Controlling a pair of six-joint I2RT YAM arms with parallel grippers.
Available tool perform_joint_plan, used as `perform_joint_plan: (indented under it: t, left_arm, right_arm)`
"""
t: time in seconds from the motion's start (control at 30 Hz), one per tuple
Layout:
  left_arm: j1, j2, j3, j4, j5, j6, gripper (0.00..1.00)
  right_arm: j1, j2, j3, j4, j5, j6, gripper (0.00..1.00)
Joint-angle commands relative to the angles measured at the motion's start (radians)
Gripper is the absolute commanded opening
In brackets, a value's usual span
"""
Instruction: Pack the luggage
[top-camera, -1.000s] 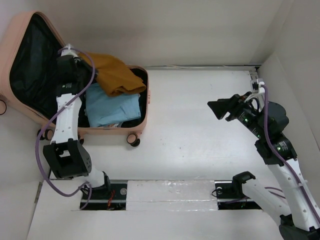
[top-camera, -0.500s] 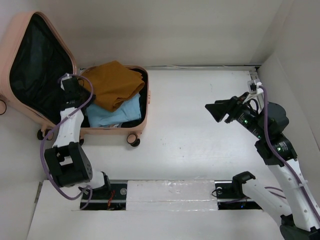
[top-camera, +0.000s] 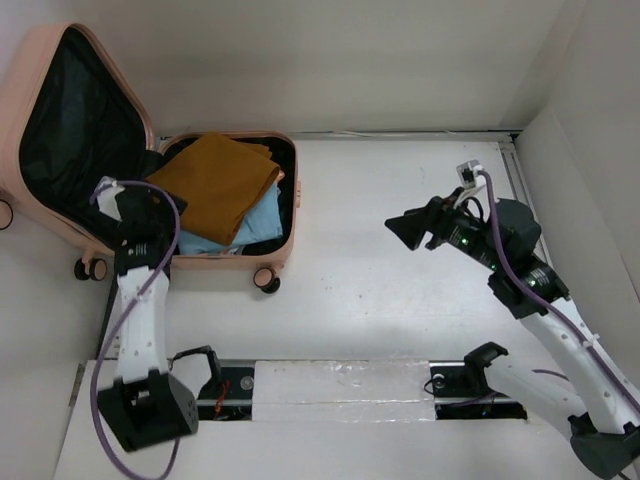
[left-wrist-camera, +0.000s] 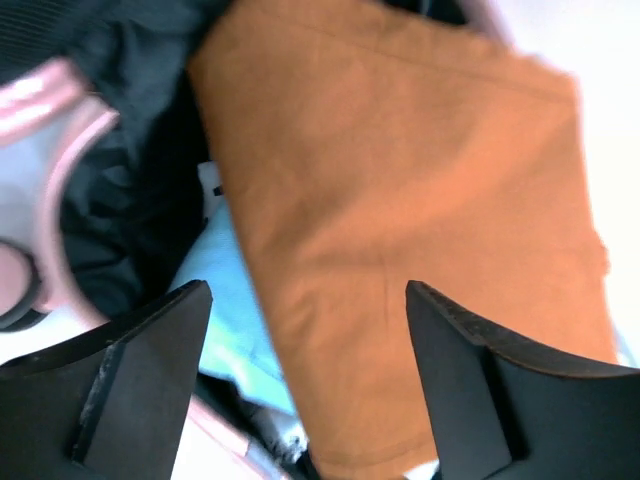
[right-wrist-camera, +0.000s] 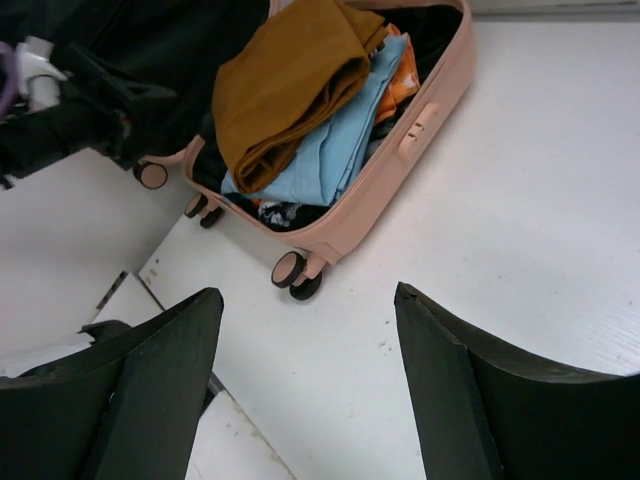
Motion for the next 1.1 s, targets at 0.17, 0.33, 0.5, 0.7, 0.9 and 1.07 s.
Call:
perform_joint_plan:
  t: [0.17,0.33,0.5,0.7,0.9,1.07]
  left_arm:
    - [0.005,-0.361,0.079,-0.088,-0.26,0.075,0.71]
    - [-0.017,-0.364,0.28,-0.261,-0.485,0.109,0.67]
    - [-0.1,-0.288,0.369,-0.352,-0.803,0.145,0.66]
    - [-0.1,-0.151,0.354,-0.328,-1.015,0.145,0.71]
    - [-0.075,0.067,0.518,-0.445,-1.076,0.093,0.68]
    - [-0.026,0.168,0.537,-0.464,-1.082,0.085,0.68]
  right_arm:
    - [0.093,0.05,-0.052,0.143,0.049,-0.013,0.7]
    - [0.114,0.073,-0.087,0.192,0.005,-0.022,0.53]
    - [0.114,0.091,-0.096,0.192,-0.033,-0.041,0.48]
    - [0.123,0.091,-0.105,0.192,-0.053,-0.05,0.63]
    - [0.123,0.079,-0.106,0.192,-0.044,-0.05,0.64]
    - [0.123,0.079,-0.115,0.192,-0.032,-0.05,0.64]
